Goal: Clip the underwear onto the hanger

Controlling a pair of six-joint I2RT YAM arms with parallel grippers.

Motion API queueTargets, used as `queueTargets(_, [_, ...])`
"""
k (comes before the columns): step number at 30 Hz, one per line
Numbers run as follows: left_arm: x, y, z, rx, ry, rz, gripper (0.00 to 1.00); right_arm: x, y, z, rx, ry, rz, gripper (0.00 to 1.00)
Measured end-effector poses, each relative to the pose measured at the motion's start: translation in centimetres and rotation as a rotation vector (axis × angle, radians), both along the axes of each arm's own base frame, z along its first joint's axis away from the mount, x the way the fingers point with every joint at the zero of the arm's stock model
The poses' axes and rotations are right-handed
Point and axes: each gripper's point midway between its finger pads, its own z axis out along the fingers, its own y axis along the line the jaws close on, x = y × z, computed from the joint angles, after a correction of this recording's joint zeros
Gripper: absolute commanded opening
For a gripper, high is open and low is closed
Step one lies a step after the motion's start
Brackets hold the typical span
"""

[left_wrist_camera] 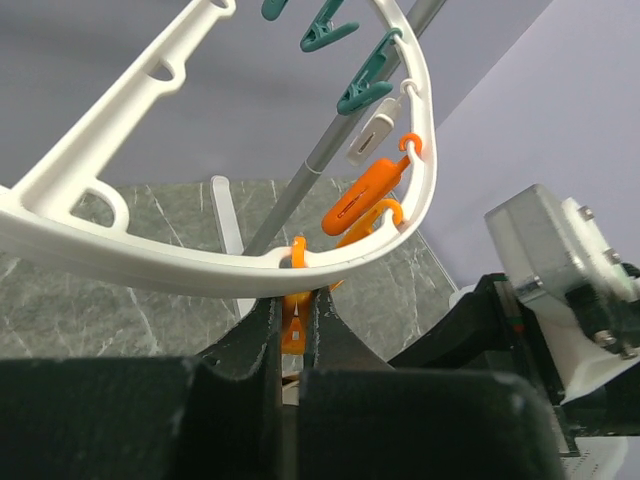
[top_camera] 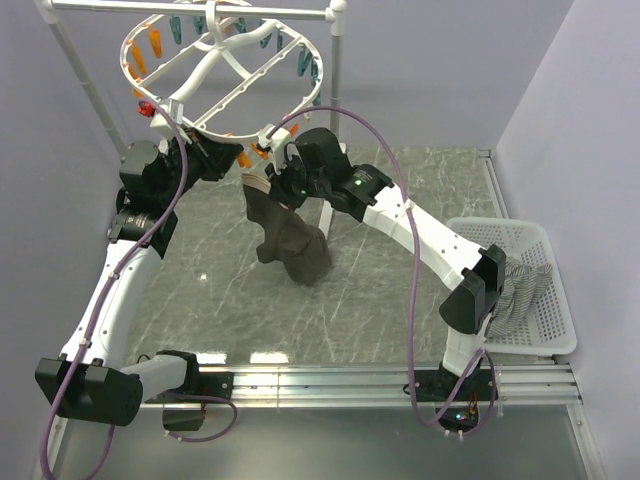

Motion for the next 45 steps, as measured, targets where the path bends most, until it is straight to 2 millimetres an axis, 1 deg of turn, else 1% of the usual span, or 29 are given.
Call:
queueTargets(7, [-0.1, -0.1, -0.3, 0.002, 0.005, -0.008, 0.0, 0.2, 0.2, 1.6, 0.028, -0.026, 0.0, 0.0])
queueTargets(29, [-0.4, -0.3, -0.1, 0.002, -0.003, -0.025, 0.0, 0.6, -0.1, 1.7, 0.029, -0.026, -0.01, 0.0])
queueTargets(45, [-0.3, -0.3, -0.4, 0.017, -0.011, -0.028, 0.0, 1.1, -0.4, 3.2, 0.059, -0.045, -0.003, 0.0])
